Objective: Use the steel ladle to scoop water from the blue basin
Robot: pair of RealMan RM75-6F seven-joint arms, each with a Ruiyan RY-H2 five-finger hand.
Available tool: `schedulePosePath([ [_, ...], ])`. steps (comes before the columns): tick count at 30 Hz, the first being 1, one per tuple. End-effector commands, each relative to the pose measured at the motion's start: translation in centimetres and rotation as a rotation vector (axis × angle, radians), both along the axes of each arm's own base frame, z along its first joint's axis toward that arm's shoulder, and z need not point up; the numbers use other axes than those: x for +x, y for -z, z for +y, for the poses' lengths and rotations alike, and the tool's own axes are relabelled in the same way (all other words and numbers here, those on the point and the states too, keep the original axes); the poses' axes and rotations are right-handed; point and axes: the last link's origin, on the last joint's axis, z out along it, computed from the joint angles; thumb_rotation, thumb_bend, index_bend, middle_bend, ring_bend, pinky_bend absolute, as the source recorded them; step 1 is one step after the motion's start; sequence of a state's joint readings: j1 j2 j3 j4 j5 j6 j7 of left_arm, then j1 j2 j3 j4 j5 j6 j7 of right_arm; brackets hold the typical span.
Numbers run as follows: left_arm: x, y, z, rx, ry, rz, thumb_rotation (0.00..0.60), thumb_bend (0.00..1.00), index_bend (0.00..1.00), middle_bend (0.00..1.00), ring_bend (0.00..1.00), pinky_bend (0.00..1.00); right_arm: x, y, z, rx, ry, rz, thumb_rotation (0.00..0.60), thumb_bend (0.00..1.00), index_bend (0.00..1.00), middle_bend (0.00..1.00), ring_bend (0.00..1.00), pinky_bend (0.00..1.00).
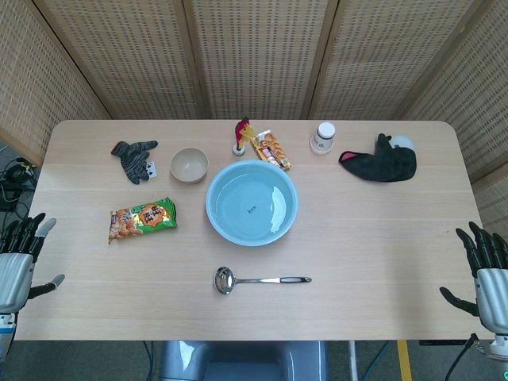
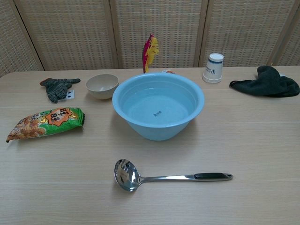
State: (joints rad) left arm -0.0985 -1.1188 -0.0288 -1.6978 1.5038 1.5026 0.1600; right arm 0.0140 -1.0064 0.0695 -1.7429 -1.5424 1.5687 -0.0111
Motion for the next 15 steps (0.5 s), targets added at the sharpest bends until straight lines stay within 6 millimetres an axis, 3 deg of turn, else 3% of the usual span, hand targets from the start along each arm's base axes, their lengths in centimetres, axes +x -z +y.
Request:
schedulePosePath([
  [1, 0.0, 0.0, 0.0, 0.000, -0.001, 0.000, 0.600, 0.00, 0.00, 0.00, 0.00, 0.00, 0.0, 0.0, 0.0, 0.002, 0.000, 0.000, 0.600, 0.00, 0.05, 0.00, 0.00, 0.00],
  [6, -0.2, -0.1, 0.0, 0.001, -0.008, 0.000, 0.600, 0.00, 0.00, 0.00, 0.00, 0.00, 0.1, 0.2, 0.0, 0.010, -0.001, 0.004, 0.600, 0.00, 0.05, 0.00, 0.00, 0.00],
  [8, -0.2, -0.1, 0.1, -0.001, -0.010, -0.001, 0.600, 0.00, 0.00, 0.00, 0.00, 0.00, 0.1, 0.5, -0.1, 0.020, 0.000, 0.005, 0.600, 0.00, 0.05, 0.08, 0.05, 0.00],
  [11, -0.2, 0.0, 0.1, -0.003, -0.008, 0.002, 0.600, 0.00, 0.00, 0.00, 0.00, 0.00, 0.3, 1.1, -0.3, 0.057, 0.002, 0.019, 0.600, 0.00, 0.05, 0.50, 0.47, 0.02],
  [13, -0.3, 0.2, 0.3, -0.007, -0.009, 0.009, 0.600, 0.00, 0.00, 0.00, 0.00, 0.00, 0.7, 2.3, -1.2, 0.115, -0.027, 0.032, 0.600, 0.00, 0.06, 0.72, 0.72, 0.24],
  [15, -0.4, 0.3, 0.4, -0.011, -0.013, 0.011, 0.600, 0.00, 0.00, 0.00, 0.00, 0.00, 1.1, 3.4, -2.3, 0.185, -0.047, 0.063, 0.600, 0.00, 0.09, 0.83, 0.84, 0.53],
])
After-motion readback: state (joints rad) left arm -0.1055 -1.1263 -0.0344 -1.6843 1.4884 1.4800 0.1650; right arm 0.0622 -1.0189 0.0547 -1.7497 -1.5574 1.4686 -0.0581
